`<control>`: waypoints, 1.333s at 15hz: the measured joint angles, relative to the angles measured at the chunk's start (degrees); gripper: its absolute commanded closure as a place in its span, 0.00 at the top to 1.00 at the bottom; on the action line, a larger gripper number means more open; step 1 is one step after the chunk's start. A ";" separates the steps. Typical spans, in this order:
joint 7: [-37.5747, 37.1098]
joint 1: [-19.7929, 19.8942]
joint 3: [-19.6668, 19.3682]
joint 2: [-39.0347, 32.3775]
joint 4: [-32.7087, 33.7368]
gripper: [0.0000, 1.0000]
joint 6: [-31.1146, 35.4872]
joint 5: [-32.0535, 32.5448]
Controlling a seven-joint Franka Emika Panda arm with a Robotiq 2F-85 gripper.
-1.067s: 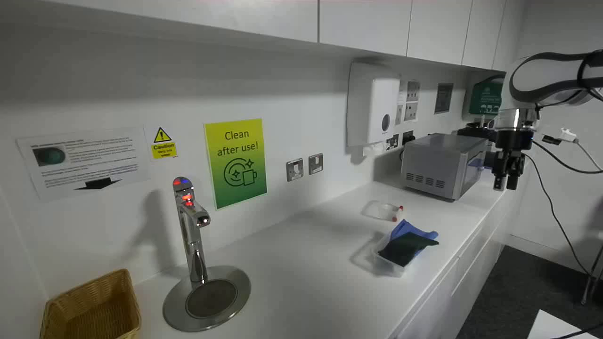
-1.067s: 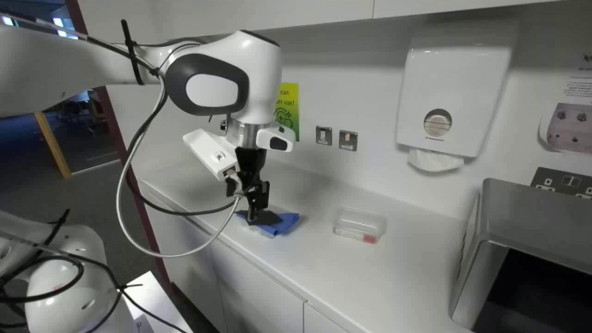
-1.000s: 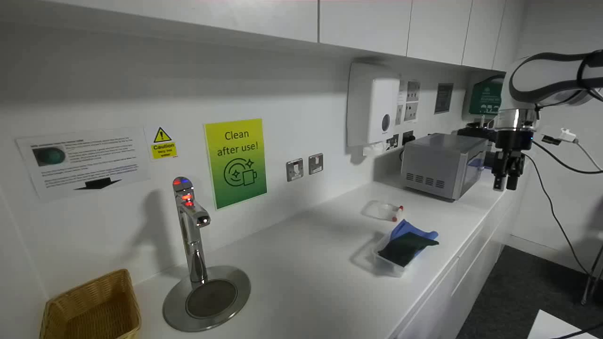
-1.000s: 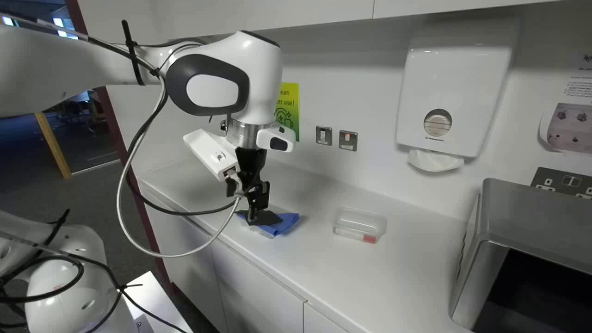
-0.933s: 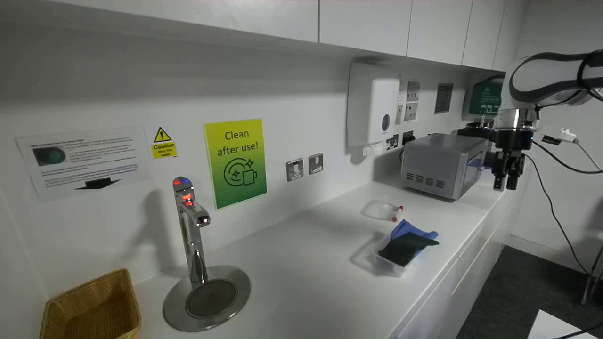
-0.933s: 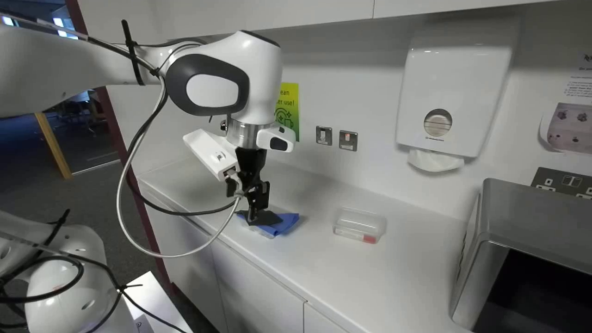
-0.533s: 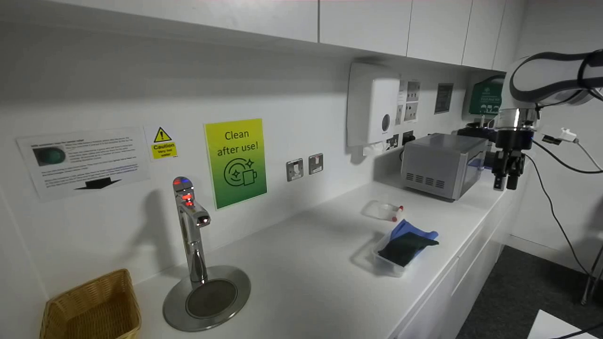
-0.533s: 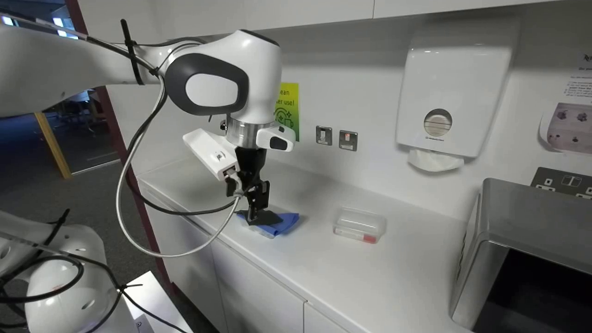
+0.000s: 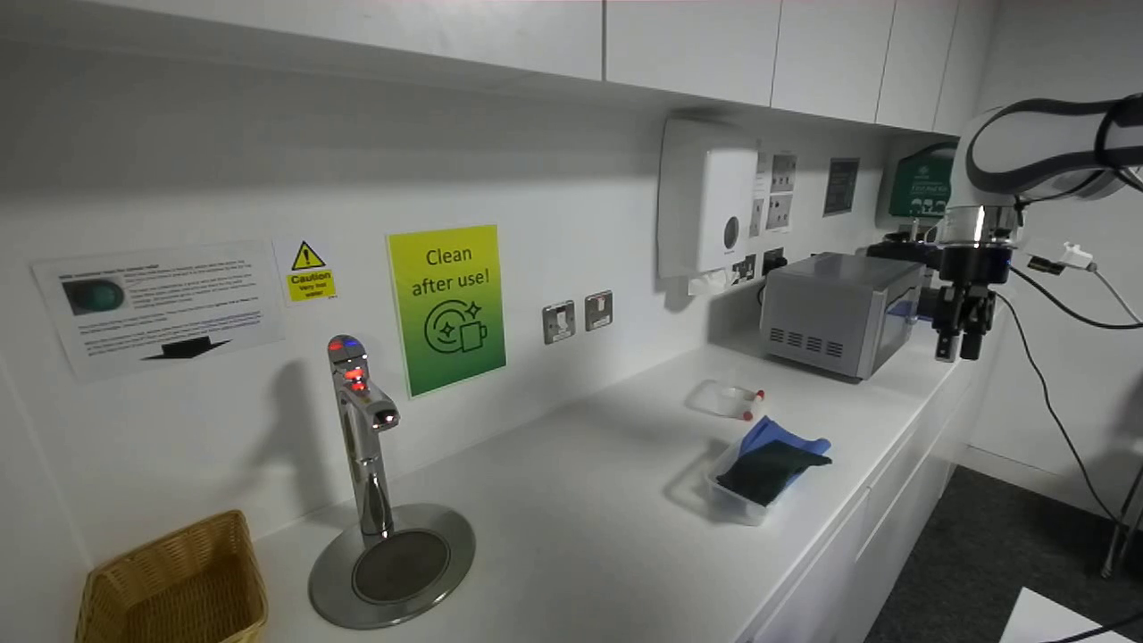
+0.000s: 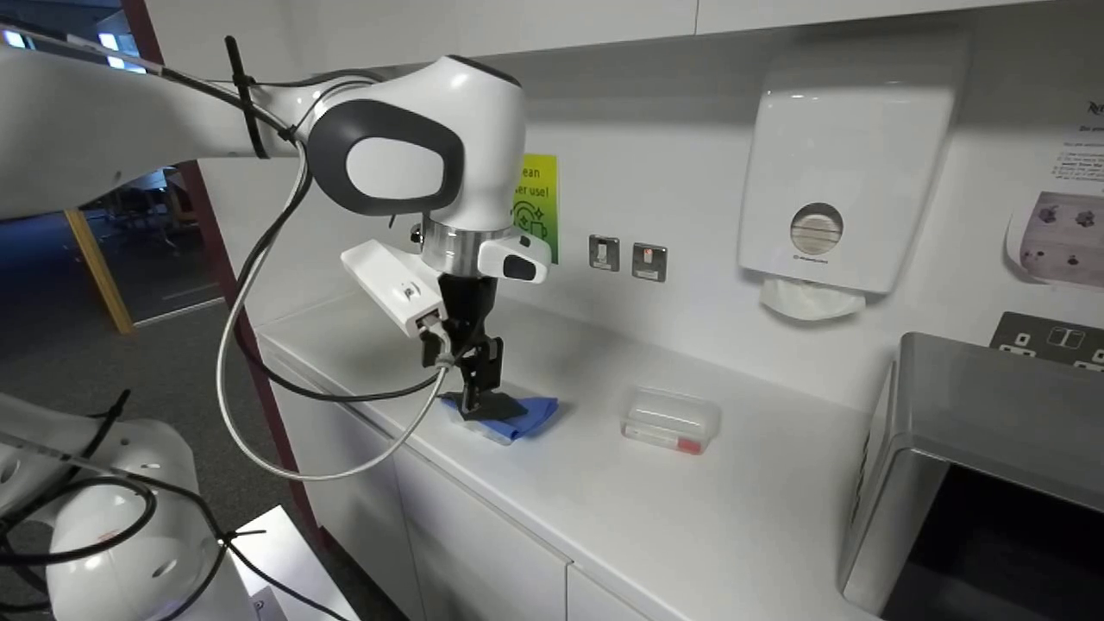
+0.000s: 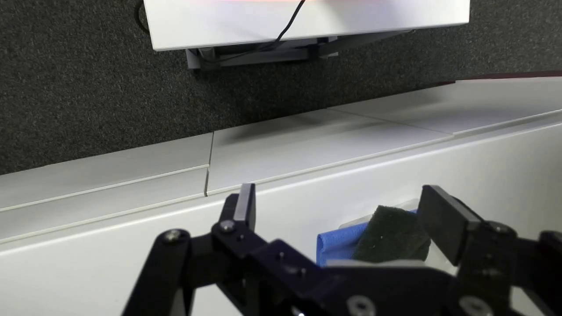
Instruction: Take the blue and black hand towels out of the bowl
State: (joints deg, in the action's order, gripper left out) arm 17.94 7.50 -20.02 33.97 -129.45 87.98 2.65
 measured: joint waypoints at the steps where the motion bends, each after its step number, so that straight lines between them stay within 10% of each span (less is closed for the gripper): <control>1: 0.00 0.00 0.00 0.00 0.00 1.00 0.00 0.00; 8: -2.13 0.57 0.02 -0.18 0.16 1.00 2.94 -1.65; 20: -34.46 3.10 8.82 -5.51 -0.97 1.00 26.48 -16.91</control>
State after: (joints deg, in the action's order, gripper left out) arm -16.52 10.60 -11.19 28.47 -130.42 114.46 -14.26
